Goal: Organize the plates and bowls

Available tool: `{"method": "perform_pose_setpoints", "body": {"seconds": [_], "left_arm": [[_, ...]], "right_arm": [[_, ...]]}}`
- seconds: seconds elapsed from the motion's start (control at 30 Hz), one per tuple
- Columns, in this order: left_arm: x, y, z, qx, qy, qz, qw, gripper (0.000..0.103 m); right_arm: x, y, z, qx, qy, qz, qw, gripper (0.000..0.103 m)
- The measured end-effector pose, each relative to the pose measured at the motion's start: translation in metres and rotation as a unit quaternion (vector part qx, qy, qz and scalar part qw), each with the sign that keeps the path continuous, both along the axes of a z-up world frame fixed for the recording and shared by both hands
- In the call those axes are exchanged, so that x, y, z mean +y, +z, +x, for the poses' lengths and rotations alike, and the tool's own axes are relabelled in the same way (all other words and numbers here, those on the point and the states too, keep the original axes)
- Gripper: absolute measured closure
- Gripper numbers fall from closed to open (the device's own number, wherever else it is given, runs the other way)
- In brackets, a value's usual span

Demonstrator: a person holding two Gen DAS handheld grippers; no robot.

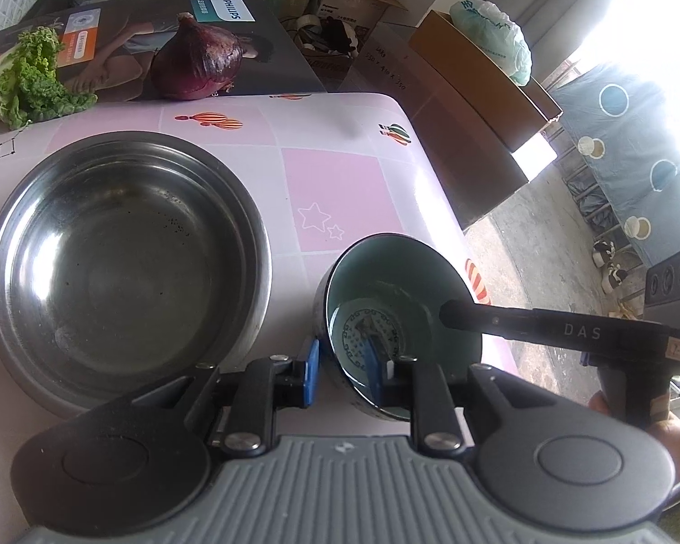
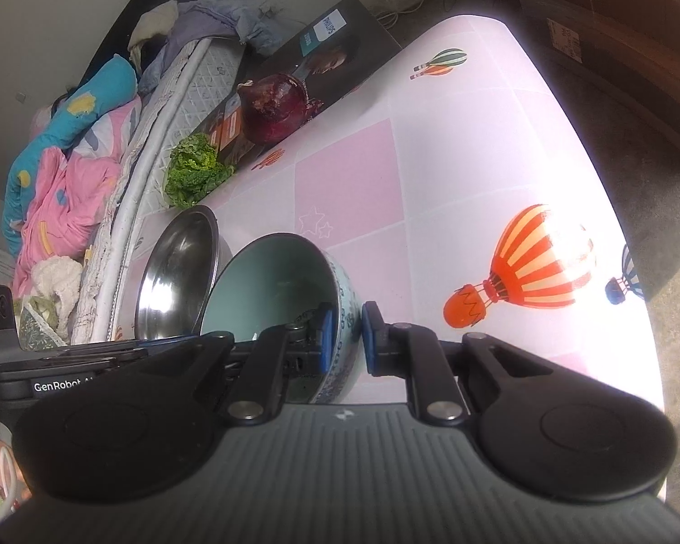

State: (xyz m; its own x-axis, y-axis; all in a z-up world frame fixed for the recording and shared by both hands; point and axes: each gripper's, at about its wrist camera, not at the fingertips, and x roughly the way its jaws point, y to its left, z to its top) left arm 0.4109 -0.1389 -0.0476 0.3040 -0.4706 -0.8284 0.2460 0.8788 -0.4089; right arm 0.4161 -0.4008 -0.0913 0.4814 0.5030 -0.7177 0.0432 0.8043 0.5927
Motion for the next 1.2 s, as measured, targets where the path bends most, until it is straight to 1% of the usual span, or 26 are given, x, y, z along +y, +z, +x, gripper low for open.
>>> {"method": "perform_pose_setpoints", "body": {"seconds": [0.1, 0.2, 0.27, 0.6, 0.77, 1.0, 1.2], "left_arm": [[-0.003, -0.003, 0.003, 0.001, -0.002, 0.0, 1.0, 0.082], [-0.01, -0.007, 0.006, 0.0, -0.004, 0.02, 0.9998, 0.083], [-0.012, -0.008, 0.007, -0.003, -0.006, 0.026, 0.9996, 0.083], [-0.011, -0.018, 0.01, 0.007, 0.001, 0.018, 0.9998, 0.084], [-0.007, -0.017, 0.01, 0.012, 0.008, 0.005, 0.9999, 0.084], [-0.008, -0.015, 0.009, 0.011, 0.011, 0.011, 0.9998, 0.084], [-0.007, -0.011, 0.008, 0.009, 0.013, 0.011, 0.9998, 0.084]], "right_arm": [[-0.007, -0.001, -0.006, 0.0, -0.005, 0.005, 1.0, 0.09], [-0.007, -0.001, -0.006, 0.001, -0.009, 0.005, 1.0, 0.089], [-0.008, -0.003, -0.006, 0.002, -0.011, 0.005, 1.0, 0.089], [-0.01, -0.017, -0.002, 0.016, -0.028, 0.032, 0.999, 0.085], [-0.013, -0.022, -0.003, 0.033, -0.051, 0.056, 0.997, 0.085], [-0.008, -0.018, -0.004, 0.037, -0.053, 0.046, 0.997, 0.084], [-0.008, -0.011, -0.005, 0.034, -0.056, 0.048, 0.997, 0.085]]}}
